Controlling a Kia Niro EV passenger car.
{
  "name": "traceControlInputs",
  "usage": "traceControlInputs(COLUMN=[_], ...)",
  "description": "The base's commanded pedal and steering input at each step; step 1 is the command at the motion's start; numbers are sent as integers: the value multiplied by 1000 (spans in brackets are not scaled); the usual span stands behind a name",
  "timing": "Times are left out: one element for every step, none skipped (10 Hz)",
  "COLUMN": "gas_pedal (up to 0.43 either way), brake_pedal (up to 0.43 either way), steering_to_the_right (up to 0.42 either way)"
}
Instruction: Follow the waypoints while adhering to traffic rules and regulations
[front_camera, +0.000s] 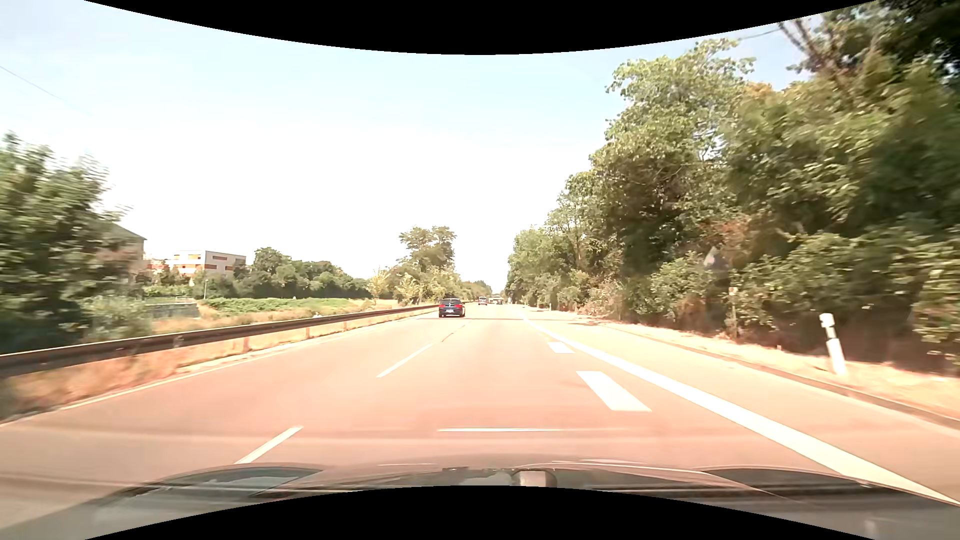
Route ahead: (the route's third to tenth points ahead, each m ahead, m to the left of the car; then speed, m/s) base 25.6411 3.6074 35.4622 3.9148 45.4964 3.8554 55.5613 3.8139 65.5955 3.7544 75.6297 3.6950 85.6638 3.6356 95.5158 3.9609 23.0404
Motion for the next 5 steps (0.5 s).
traceControlInputs(gas_pedal=[248,248,248,248,248], brake_pedal=[0,0,0,0,0], steering_to_the_right=[4,3,3,3,3])
